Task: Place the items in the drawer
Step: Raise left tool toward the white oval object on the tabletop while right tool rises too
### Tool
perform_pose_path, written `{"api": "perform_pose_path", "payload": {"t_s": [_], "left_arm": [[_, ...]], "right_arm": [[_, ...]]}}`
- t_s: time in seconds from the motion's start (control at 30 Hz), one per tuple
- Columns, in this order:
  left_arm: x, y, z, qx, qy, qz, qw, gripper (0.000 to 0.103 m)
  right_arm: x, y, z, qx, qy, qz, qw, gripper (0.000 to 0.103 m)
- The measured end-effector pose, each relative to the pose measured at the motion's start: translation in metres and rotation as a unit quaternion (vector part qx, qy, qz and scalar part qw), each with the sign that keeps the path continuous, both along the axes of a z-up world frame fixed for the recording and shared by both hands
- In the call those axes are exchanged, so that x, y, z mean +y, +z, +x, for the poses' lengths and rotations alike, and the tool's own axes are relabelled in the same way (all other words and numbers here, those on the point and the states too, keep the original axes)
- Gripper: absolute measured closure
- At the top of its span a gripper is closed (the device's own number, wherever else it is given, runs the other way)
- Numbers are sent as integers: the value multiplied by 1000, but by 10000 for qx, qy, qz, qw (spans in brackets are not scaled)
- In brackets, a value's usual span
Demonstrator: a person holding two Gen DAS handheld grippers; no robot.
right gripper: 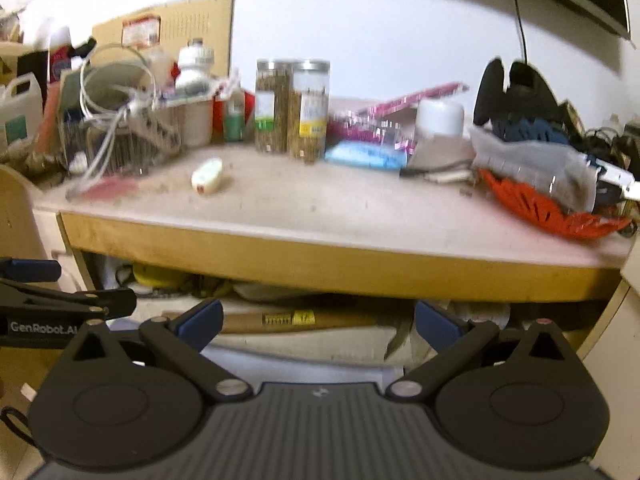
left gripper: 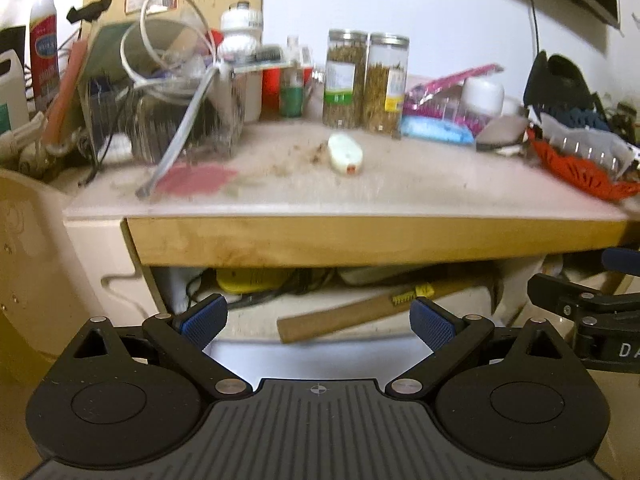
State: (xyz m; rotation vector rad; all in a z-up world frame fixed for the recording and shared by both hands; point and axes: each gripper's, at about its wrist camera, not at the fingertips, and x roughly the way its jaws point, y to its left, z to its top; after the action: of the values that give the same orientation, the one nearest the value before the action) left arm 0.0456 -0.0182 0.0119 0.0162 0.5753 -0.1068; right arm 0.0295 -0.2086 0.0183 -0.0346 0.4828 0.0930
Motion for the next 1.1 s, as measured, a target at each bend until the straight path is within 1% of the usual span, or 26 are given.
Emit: {"api": "perform_pose_path", "payload": {"t_s": [0.2,0.47,0.57,0.7,0.8,0.93,1.07,1.1], "left_arm": [[1,11,-1,-316,-92,-209,9992,3],[3,22,-3,-662,-95,-388,9970,3],[3,26,-1,-684,-31,-467,9966,2],[0,30,-1,-784,85,-284,9965,2],[-2,32,2,-743,126,-215,9969,2],[-2,32,8,-668,140,-294,9972,2],[0,33,15,-721,143,-404,9965,2],[0,33,17,-736,119,-376,9965,2]], "right_arm": [[1,9,-3,-311,127,96,9994,0],[7,17,-9,-678,142,-167,9975,0],[7,18,-9,-705,122,-168,9973,0],[2,17,-7,-642,42,-5,9979,0],[-2,17,-5,-606,-34,132,9981,0],[-5,18,-4,-569,-53,259,9980,0],[-5,18,-5,-573,-18,253,9980,0],[-5,18,-5,-569,-11,243,9981,0]]}}
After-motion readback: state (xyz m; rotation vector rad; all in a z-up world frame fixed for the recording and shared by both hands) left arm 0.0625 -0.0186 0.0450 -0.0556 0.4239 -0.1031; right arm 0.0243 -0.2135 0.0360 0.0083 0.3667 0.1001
